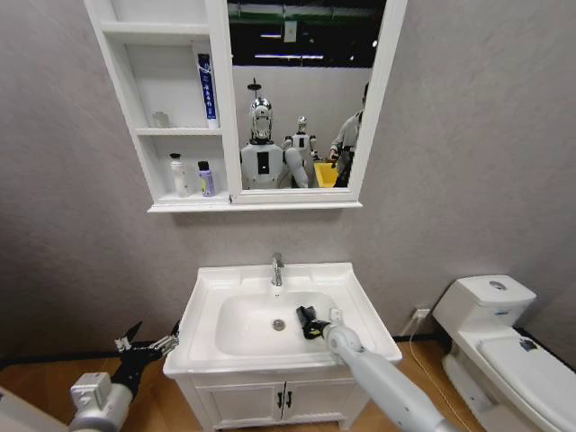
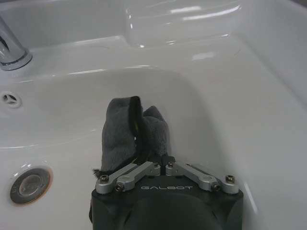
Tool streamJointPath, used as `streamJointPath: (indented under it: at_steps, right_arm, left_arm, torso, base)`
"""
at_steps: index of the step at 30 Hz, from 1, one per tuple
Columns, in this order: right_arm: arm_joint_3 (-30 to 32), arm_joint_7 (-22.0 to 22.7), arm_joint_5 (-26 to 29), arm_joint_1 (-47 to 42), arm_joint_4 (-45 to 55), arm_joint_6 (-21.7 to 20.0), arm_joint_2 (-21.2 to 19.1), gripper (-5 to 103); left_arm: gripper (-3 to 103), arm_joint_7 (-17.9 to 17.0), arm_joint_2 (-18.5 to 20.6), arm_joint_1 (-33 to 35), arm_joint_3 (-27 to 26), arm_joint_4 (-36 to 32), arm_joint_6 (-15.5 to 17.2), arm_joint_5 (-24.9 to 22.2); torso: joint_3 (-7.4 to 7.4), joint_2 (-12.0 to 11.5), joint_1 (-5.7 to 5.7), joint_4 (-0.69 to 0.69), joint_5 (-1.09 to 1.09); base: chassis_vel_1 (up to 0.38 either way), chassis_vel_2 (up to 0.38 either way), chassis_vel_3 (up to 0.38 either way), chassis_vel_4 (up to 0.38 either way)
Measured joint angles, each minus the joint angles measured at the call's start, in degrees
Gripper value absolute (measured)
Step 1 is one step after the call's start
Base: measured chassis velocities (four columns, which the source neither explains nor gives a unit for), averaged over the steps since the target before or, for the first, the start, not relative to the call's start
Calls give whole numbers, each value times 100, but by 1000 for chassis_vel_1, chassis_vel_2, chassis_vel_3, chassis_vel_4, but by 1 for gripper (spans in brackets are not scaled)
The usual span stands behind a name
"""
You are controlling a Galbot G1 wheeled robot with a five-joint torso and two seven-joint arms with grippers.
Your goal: Move facial cleanser and shampoo from washbasin to cabinet, then wipe washbasin with towel.
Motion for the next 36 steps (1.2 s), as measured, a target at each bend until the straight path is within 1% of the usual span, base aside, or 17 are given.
streamJointPath:
  at_steps: [2, 3, 5, 11, 14, 19, 27, 33, 36]
  right_arm:
    - [249, -24, -98, -117, 329, 14, -253, 0]
    - [249, -24, -98, -117, 329, 14, -253, 0]
    - [493, -100, -206, -155, 626, 68, -437, 0]
    - [832, -222, -167, -9, 934, 121, -676, 0]
    - [873, -326, -123, 220, 827, 175, -738, 0]
    - [837, -382, -81, 574, 409, 226, -708, 0]
    - [756, -496, 109, 748, -83, 240, -591, 0]
    - [698, -616, 48, 816, -472, 308, -449, 0]
    - [680, -730, -28, 836, -688, 409, -409, -1]
  left_arm:
    - [100, 0, 0, 0, 0, 0, 0, 0]
    - [100, 0, 0, 0, 0, 0, 0, 0]
    - [100, 0, 1, 0, 0, 0, 0, 0]
    - [100, 0, 0, 0, 0, 0, 0, 0]
    - [100, 0, 0, 0, 0, 0, 0, 0]
    - [100, 0, 1, 0, 0, 0, 0, 0]
    - [100, 0, 0, 0, 0, 0, 0, 0]
    - [100, 0, 1, 0, 0, 0, 0, 0]
    - [100, 0, 0, 0, 0, 0, 0, 0]
  torso:
    - [0, 0, 0, -4, -3]
    - [0, 0, 0, -4, -3]
    - [0, 0, 1, -4, -3]
    - [0, 0, 1, -3, -4]
    - [0, 0, 0, -1, -5]
    - [0, 0, 2, -1, -4]
    - [1, 0, 2, -1, -4]
    - [1, 0, 2, -1, -4]
    - [1, 0, 2, -1, -4]
  base:
    - [0, 0, 0, 0]
    - [0, 0, 0, 0]
    - [0, 0, 0, 0]
    - [0, 0, 0, 0]
    - [0, 0, 0, 0]
    - [0, 0, 0, 0]
    - [0, 0, 0, 0]
    - [0, 0, 0, 0]
    - [0, 0, 0, 0]
